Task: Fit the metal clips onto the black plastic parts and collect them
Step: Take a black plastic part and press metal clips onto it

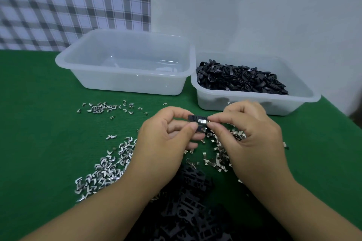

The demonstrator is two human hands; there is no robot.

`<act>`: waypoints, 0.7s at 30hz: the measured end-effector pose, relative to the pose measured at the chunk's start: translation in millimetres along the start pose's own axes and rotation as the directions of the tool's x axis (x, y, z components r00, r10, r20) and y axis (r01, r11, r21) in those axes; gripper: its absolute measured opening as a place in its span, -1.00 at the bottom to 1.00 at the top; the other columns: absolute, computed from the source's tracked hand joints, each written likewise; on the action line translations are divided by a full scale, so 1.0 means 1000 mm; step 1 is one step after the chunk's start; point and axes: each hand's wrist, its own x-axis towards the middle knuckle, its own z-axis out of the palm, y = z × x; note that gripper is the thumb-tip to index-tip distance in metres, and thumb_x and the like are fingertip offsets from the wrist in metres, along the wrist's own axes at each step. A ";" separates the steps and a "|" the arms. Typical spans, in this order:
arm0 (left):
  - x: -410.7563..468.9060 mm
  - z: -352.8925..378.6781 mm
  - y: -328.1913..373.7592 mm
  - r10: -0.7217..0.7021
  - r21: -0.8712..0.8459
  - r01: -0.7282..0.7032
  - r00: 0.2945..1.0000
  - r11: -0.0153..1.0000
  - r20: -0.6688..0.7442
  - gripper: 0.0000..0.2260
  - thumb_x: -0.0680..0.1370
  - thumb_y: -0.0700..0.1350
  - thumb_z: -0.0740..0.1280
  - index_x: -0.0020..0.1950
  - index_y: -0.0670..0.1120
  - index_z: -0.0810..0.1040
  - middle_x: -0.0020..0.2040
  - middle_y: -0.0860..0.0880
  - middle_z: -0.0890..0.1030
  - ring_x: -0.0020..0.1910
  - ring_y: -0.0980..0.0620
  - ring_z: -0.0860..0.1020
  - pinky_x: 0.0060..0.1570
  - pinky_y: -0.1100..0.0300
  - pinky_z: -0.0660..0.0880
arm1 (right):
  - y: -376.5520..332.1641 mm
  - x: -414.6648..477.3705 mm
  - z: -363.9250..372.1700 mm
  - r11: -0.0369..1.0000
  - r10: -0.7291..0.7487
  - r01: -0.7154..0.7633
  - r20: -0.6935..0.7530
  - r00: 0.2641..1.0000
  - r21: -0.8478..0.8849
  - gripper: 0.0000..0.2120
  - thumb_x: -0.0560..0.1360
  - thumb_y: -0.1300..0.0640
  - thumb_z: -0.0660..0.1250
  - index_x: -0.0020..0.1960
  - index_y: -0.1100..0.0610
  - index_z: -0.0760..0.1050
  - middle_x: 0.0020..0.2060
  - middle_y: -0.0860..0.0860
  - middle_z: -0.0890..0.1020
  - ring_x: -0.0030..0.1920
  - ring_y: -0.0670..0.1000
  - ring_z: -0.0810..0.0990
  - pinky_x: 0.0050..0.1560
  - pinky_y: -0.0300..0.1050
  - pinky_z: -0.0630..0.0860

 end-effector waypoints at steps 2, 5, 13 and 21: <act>0.000 0.000 0.000 -0.008 0.000 0.008 1.000 1.000 0.006 -0.82 0.50 -0.28 0.37 -0.19 0.00 0.59 -0.27 -0.05 0.71 -0.23 0.03 0.70 -0.31 0.29 0.58 | 0.000 0.000 -0.001 0.999 -0.019 0.018 -0.010 1.000 -0.026 -0.94 0.36 0.27 0.47 -0.17 0.16 0.65 -0.27 0.00 0.53 -0.17 0.04 0.50 -0.13 -0.23 0.41; 0.000 0.000 0.001 -0.024 0.009 0.024 1.000 1.000 0.015 -0.82 0.50 -0.26 0.38 -0.22 0.00 0.60 -0.27 -0.06 0.71 -0.23 0.03 0.70 -0.32 0.29 0.58 | 0.000 0.000 0.000 0.998 -0.042 0.041 -0.021 0.999 -0.052 -0.95 0.36 0.25 0.46 -0.17 0.16 0.65 -0.28 0.01 0.53 -0.18 0.04 0.49 -0.14 -0.25 0.39; -0.001 0.002 0.005 -0.039 -0.019 0.040 0.999 0.999 0.037 -0.91 0.50 -0.29 0.36 -0.16 -0.12 0.58 -0.28 -0.08 0.71 -0.25 0.01 0.70 -0.34 0.29 0.57 | 0.002 0.000 0.001 0.997 -0.056 0.054 -0.042 0.998 -0.046 -0.93 0.35 0.28 0.48 -0.18 0.17 0.65 -0.28 0.01 0.53 -0.19 0.05 0.50 -0.15 -0.23 0.40; -0.001 0.002 0.005 -0.056 -0.031 0.057 0.998 0.998 0.034 -0.95 0.50 -0.31 0.35 -0.13 -0.18 0.55 -0.29 -0.12 0.71 -0.28 0.00 0.70 -0.37 0.28 0.57 | 0.004 0.000 0.002 0.996 -0.079 0.076 -0.059 0.995 -0.045 -0.93 0.34 0.29 0.48 -0.20 0.17 0.65 -0.29 0.01 0.54 -0.19 0.05 0.49 -0.17 -0.19 0.41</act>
